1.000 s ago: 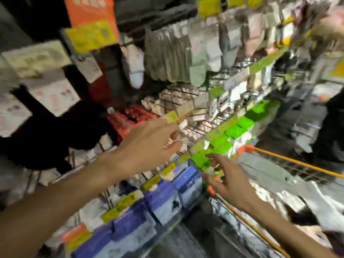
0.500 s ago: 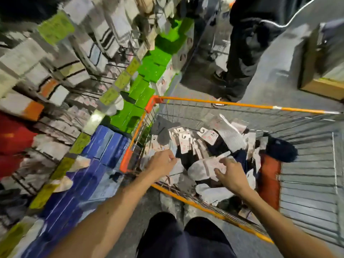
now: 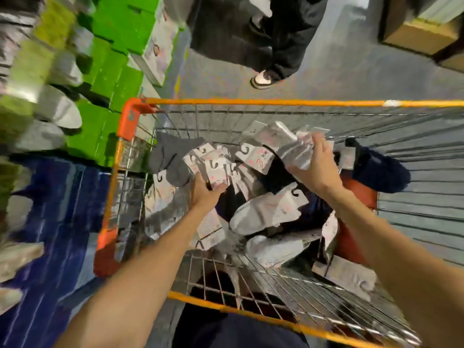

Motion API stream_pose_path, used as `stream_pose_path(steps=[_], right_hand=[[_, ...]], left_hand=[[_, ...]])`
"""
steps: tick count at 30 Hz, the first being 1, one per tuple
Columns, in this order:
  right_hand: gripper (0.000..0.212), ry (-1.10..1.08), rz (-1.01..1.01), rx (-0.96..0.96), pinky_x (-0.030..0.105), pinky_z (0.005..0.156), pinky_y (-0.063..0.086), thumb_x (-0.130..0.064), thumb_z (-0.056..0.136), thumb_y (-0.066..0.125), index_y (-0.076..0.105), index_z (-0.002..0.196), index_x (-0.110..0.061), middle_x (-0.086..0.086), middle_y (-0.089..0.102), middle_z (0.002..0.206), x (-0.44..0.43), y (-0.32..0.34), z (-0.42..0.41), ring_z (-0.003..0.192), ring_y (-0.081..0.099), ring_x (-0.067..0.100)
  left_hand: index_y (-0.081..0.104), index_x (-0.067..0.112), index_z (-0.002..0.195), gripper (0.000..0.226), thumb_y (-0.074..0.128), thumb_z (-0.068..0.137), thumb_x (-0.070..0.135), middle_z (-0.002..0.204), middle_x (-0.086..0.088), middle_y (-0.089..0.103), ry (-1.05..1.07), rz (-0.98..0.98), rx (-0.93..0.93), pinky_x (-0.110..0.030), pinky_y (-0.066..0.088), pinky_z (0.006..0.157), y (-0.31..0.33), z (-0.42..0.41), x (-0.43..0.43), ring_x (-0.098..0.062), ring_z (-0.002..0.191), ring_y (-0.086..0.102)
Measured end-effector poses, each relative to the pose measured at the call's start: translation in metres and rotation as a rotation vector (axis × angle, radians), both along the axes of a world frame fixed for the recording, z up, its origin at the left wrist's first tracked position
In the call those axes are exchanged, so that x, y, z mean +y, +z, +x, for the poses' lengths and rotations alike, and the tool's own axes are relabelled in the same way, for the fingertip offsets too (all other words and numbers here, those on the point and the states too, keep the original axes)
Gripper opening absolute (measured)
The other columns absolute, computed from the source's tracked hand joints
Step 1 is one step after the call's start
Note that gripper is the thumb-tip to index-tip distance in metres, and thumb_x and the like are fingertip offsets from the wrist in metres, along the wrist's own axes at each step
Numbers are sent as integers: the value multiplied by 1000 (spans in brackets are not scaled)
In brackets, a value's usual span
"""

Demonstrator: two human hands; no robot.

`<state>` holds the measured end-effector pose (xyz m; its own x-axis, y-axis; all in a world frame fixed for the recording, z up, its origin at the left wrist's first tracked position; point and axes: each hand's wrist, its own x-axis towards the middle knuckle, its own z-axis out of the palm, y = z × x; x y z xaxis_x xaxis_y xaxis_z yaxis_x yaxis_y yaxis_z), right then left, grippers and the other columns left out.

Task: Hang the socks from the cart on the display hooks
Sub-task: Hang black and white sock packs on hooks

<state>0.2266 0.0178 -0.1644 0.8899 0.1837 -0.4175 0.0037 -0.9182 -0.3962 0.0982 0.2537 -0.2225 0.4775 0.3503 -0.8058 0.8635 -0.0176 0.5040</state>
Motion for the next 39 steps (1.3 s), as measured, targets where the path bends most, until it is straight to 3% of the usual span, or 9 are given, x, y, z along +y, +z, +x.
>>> stream_pose_path(steps=[3, 10, 16, 21, 25, 27, 29, 34, 39], right_hand=[[100, -4, -24, 70, 45, 113, 37, -34, 76, 86, 27, 152, -8, 15, 30, 157, 10, -15, 13, 141, 34, 34], [82, 14, -275, 149, 45, 86, 50, -54, 82, 74, 32, 141, -16, 21, 66, 119, 16, -29, 20, 110, 61, 43], [71, -37, -243, 177, 40, 80, 47, -57, 83, 71, 46, 130, -11, 16, 60, 123, 25, -41, 20, 107, 61, 38], [52, 38, -189, 185, 34, 70, 42, -50, 91, 64, 63, 115, -4, 17, 62, 113, 39, -46, 17, 98, 61, 35], [52, 53, -130, 257, 36, 69, 43, -51, 94, 59, 52, 123, -8, 20, 66, 111, 43, -46, 13, 99, 64, 41], [82, 89, -139, 326, 44, 85, 51, -66, 84, 63, 45, 140, -8, 20, 60, 130, 46, -42, 13, 116, 59, 41], [99, 139, -215, 376, 48, 101, 44, -69, 77, 68, 38, 148, -7, 18, 49, 144, 49, -42, 10, 131, 48, 39], [48, 63, -175, 242, 41, 80, 46, -48, 99, 51, 58, 125, -8, 15, 58, 110, 50, -48, 2, 106, 58, 41], [46, 118, -33, 158, 46, 86, 46, -36, 106, 41, 46, 145, -11, 20, 58, 125, 51, -32, -5, 111, 56, 42]], left_hand=[[19, 9, 157, 96, 77, 86, 38, 161, -10, 28, 8, 68, 2, -35, 28, 114, -14, 11, -4, -27, 146, 30], [46, 10, 141, 101, 68, 69, 78, 137, -16, 55, -242, 416, 139, -46, 30, 105, -30, 30, -16, -32, 136, 35], [18, 4, 154, 125, 79, 65, 68, 143, -21, 50, -329, 357, 136, -50, 26, 112, -42, 43, -31, -35, 132, 47], [0, 12, 159, 125, 78, 74, 59, 165, -13, 17, -430, 358, 166, -55, 11, 118, -42, 45, -27, -36, 146, 31], [3, 8, 158, 124, 86, 72, 45, 163, -16, 20, -333, 303, 140, -55, 24, 118, -46, 38, -22, -43, 146, 26], [8, 6, 158, 121, 87, 72, 38, 162, -16, 23, -258, 286, 110, -53, 25, 119, -43, 32, -19, -40, 147, 27], [19, 9, 156, 114, 88, 70, 36, 160, -13, 29, -163, 267, 98, -52, 24, 120, -42, 24, -14, -36, 145, 31], [45, 12, 136, 88, 93, 63, 22, 137, -8, 57, 99, 229, 22, -49, 41, 110, -26, 4, -9, -30, 131, 50], [58, 11, 119, 61, 91, 67, 13, 117, -2, 67, 318, 250, -28, -28, 49, 92, 9, -3, 3, -21, 115, 61]])
